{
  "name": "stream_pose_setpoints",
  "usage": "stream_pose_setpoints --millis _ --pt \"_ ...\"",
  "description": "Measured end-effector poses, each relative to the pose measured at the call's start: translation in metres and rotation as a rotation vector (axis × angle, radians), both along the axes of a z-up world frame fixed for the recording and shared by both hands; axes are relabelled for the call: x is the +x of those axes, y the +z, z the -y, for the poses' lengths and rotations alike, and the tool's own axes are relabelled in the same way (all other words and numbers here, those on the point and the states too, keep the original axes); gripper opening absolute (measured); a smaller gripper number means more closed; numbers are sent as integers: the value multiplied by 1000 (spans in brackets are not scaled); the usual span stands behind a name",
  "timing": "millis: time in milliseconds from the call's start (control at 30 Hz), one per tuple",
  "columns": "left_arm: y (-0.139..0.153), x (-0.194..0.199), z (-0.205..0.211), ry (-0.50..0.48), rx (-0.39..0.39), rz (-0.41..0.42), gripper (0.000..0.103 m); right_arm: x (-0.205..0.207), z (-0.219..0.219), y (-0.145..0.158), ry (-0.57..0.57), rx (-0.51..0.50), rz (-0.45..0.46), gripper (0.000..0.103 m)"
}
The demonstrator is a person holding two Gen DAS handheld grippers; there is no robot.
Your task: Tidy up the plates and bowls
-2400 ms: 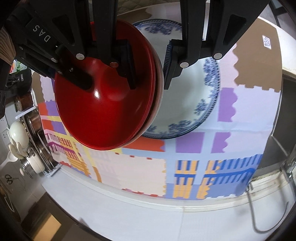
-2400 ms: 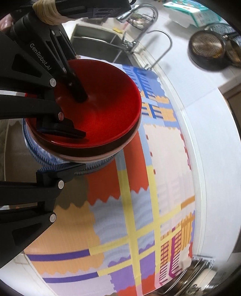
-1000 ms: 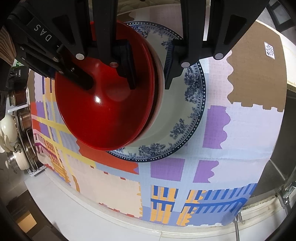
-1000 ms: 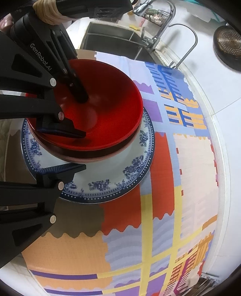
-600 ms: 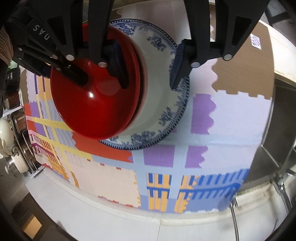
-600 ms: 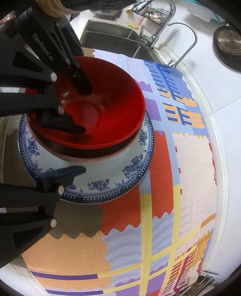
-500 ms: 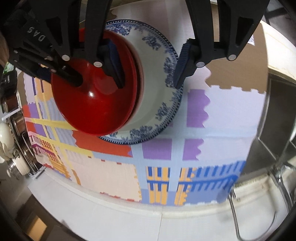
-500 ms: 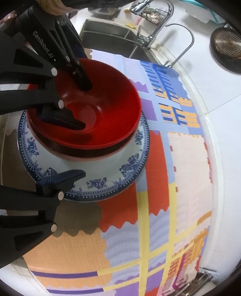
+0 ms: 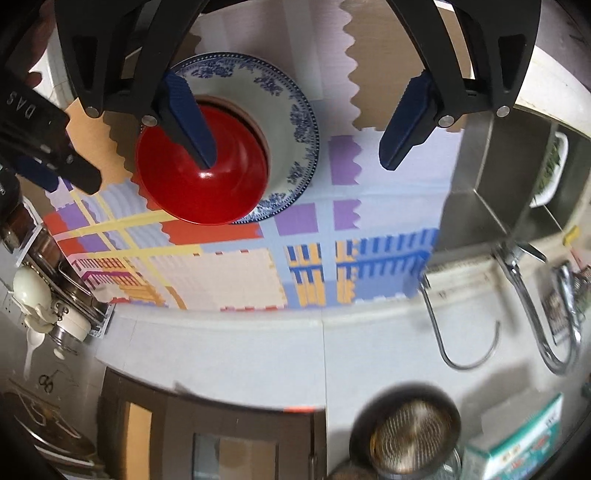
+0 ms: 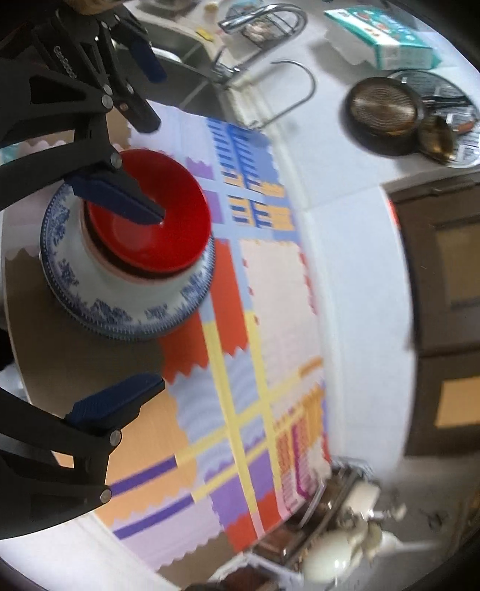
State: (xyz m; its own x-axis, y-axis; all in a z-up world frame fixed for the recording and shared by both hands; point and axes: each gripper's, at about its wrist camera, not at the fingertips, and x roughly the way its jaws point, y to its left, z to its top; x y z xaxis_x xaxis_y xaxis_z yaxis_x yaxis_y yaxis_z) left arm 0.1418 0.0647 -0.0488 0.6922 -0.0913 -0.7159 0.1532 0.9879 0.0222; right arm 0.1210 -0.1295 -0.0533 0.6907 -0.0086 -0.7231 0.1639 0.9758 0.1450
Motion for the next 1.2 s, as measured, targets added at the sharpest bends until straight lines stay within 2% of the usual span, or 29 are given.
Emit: stream_pose_setpoints --millis 100,233,367,700,967,1200 --pt "4 -15 -1 9 -9 48 95 -16 4 4 -27 -21 40 84" --pt "5 -37 -1 18 8 98 99 -36 2 7 -9 -48 79 88" --pt "8 -58 2 44 1 113 100 -55 0 7 28 -100 99 88" --pt "17 -120 19 74 -9 181 101 -109 14 18 77 -127 159 88" --pt "20 -168 32 77 5 202 102 -157 26 27 89 -136 205 88" --pt "22 -201 36 85 15 209 102 -190 33 27 100 -129 201 88"
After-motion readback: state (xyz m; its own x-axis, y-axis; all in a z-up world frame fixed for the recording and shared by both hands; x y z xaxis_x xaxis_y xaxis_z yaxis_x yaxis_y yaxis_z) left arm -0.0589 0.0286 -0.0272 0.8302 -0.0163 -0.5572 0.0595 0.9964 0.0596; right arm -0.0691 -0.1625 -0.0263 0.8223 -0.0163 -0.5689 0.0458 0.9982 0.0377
